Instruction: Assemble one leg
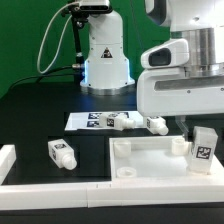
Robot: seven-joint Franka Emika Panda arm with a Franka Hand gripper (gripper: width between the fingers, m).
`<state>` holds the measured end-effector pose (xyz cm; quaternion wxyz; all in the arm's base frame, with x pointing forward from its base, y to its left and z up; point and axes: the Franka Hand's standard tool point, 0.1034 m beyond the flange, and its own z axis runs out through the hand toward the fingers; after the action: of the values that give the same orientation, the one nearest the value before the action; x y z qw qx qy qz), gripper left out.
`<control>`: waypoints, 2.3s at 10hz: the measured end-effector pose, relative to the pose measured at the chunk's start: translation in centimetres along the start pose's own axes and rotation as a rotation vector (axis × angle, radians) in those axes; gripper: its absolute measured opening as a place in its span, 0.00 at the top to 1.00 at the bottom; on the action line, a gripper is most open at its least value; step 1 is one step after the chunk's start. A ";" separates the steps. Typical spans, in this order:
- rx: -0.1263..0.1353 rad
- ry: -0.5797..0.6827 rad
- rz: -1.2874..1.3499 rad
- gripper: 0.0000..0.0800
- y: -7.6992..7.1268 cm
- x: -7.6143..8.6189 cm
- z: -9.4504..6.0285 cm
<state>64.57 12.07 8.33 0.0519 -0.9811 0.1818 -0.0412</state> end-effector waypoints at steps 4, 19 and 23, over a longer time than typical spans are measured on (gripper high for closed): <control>0.032 -0.026 0.595 0.62 0.5 0.2 0.1; -0.016 0.059 -0.352 0.19 1.1 0.6 0.5; 0.007 0.116 -0.321 0.48 1.1 0.8 0.8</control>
Offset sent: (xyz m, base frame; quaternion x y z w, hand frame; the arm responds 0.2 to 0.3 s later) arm -0.0095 -0.0068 0.0005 -0.0133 0.0066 0.4391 0.8983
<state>64.95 10.81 7.50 0.0376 -0.9933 0.0251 -0.1062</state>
